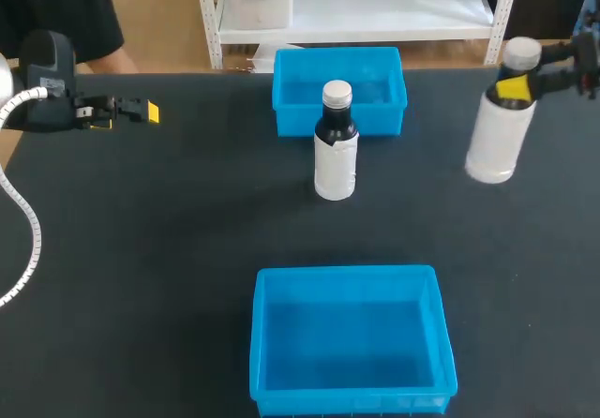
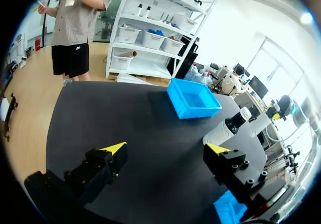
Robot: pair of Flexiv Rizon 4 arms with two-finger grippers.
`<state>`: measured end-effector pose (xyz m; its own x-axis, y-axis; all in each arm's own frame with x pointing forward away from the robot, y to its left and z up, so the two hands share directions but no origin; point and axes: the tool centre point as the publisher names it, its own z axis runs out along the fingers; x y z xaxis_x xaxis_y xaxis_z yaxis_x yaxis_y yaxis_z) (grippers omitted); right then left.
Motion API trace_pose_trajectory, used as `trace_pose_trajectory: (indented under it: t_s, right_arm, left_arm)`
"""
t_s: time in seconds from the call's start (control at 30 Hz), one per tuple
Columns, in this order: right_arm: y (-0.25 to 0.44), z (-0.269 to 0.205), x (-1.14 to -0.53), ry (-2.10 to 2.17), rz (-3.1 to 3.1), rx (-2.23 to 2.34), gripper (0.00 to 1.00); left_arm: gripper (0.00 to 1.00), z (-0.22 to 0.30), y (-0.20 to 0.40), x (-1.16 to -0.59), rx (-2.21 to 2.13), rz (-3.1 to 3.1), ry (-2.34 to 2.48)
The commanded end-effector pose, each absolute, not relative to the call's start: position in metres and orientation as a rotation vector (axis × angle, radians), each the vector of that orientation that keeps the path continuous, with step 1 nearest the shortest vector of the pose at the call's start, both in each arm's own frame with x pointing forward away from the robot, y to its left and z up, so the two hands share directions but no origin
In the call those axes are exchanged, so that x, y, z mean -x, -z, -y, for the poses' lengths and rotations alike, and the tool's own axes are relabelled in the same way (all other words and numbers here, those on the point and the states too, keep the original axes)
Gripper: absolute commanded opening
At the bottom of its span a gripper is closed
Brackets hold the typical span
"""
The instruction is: Pick up the bottle, and place it in the far bin if it is heavy, or in the near bin if it is light.
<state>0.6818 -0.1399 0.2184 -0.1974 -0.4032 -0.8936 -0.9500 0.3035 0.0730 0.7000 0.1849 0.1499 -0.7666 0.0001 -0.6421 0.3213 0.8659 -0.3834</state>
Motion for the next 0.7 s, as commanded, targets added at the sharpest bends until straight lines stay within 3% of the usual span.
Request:
trace_pose_trajectory:
  t_s: [0.03,0.33,0.7]
  right_arm:
    - [-0.225,0.149,-0.709,-0.864,-1.765,1.24,0.0]
    - [-0.237,0.155,-0.766,-0.827,-1.761,1.271,0.0]
    - [-0.259,0.116,-0.838,-0.884,-1.637,1.417,0.0]
  left_arm:
    - [1.0,-0.185,-0.15,-0.7,-0.231,-2.374,0.636]
    - [1.0,-0.185,-0.15,-0.7,-0.231,-2.374,0.636]
    - [1.0,-0.185,-0.15,-0.7,-0.231,-2.374,0.636]
